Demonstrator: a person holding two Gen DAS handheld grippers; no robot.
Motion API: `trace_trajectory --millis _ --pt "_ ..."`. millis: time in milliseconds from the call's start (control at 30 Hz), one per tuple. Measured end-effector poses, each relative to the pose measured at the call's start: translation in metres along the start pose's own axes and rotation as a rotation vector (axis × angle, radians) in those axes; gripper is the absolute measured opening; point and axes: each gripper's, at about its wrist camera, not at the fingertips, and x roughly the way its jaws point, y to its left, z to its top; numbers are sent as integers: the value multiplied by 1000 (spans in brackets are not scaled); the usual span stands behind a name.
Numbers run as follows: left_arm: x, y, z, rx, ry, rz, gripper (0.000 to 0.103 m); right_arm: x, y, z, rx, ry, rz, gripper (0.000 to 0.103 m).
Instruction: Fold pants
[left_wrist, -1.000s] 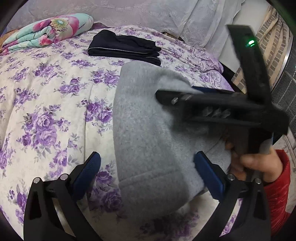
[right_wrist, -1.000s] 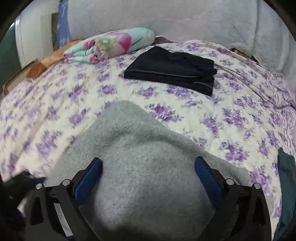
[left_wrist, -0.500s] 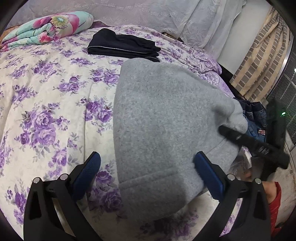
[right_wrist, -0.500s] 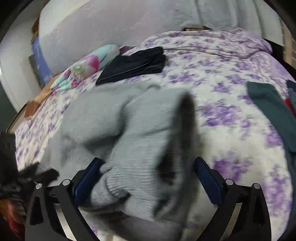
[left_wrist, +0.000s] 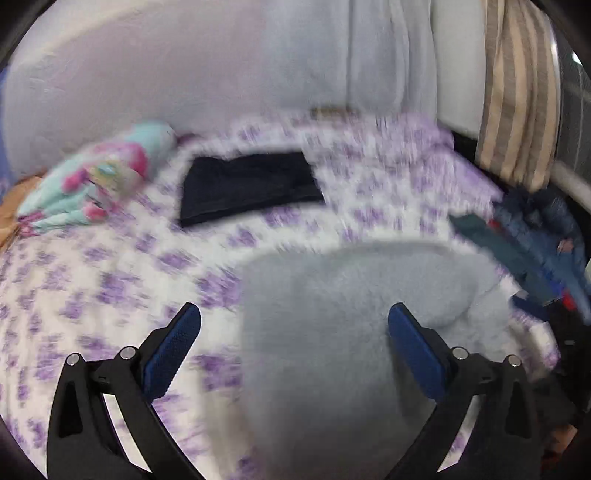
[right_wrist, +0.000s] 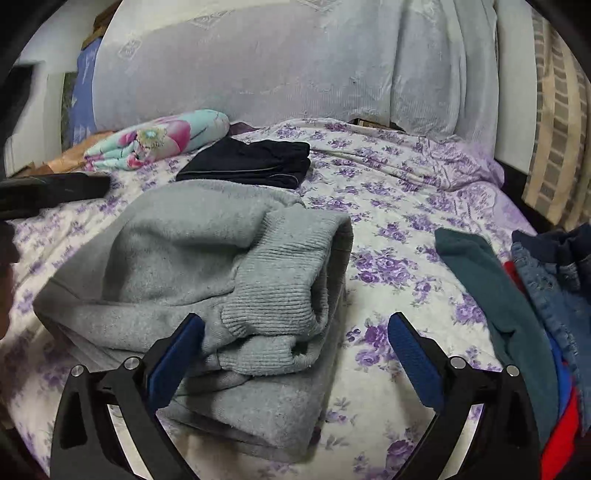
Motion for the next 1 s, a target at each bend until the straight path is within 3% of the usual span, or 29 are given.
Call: trace_trajectory --millis 67,133,267,333,433,567,700,733,767,800,833,900,1000 --pt "36 1 -8 -89 116 -41 99 -1 2 -2 -8 -9 -30 100" --pt "29 20 -18 -203 59 -139 99 -6 1 -5 -4 -19 -10 100" --pt "33 67 -49 -547 190 -328 99 -6 -1 -6 10 -10 14 100" --pt "24 71 -50 -514 194 -311 99 -6 0 -5 9 -10 11 100" --pt "14 59 -38 -345 211 -196 99 -8 3 -5 -5 -17 -5 100" --pt "-13 39 -8 -238 63 -243 99 -7 0 -6 13 -8 18 100" --pt "-26 12 19 -118 -81 -153 99 -4 -6 -6 48 11 59 100" --pt "-17 4 20 -73 -80 -126 99 -3 -8 -6 57 16 71 100" --pt "2 -7 18 -16 -26 -70 99 -2 -10 -6 69 22 86 100" --pt "25 -14 11 8 57 -7 99 -1 -12 -6 78 27 96 100" --pt "37 -13 5 -18 80 2 99 0 -13 -7 84 33 98 100" --pt "30 -3 1 -76 26 -50 99 1 -14 -7 93 38 114 100" --pt "28 6 -1 -97 60 -100 99 1 -15 -7 92 37 113 100"
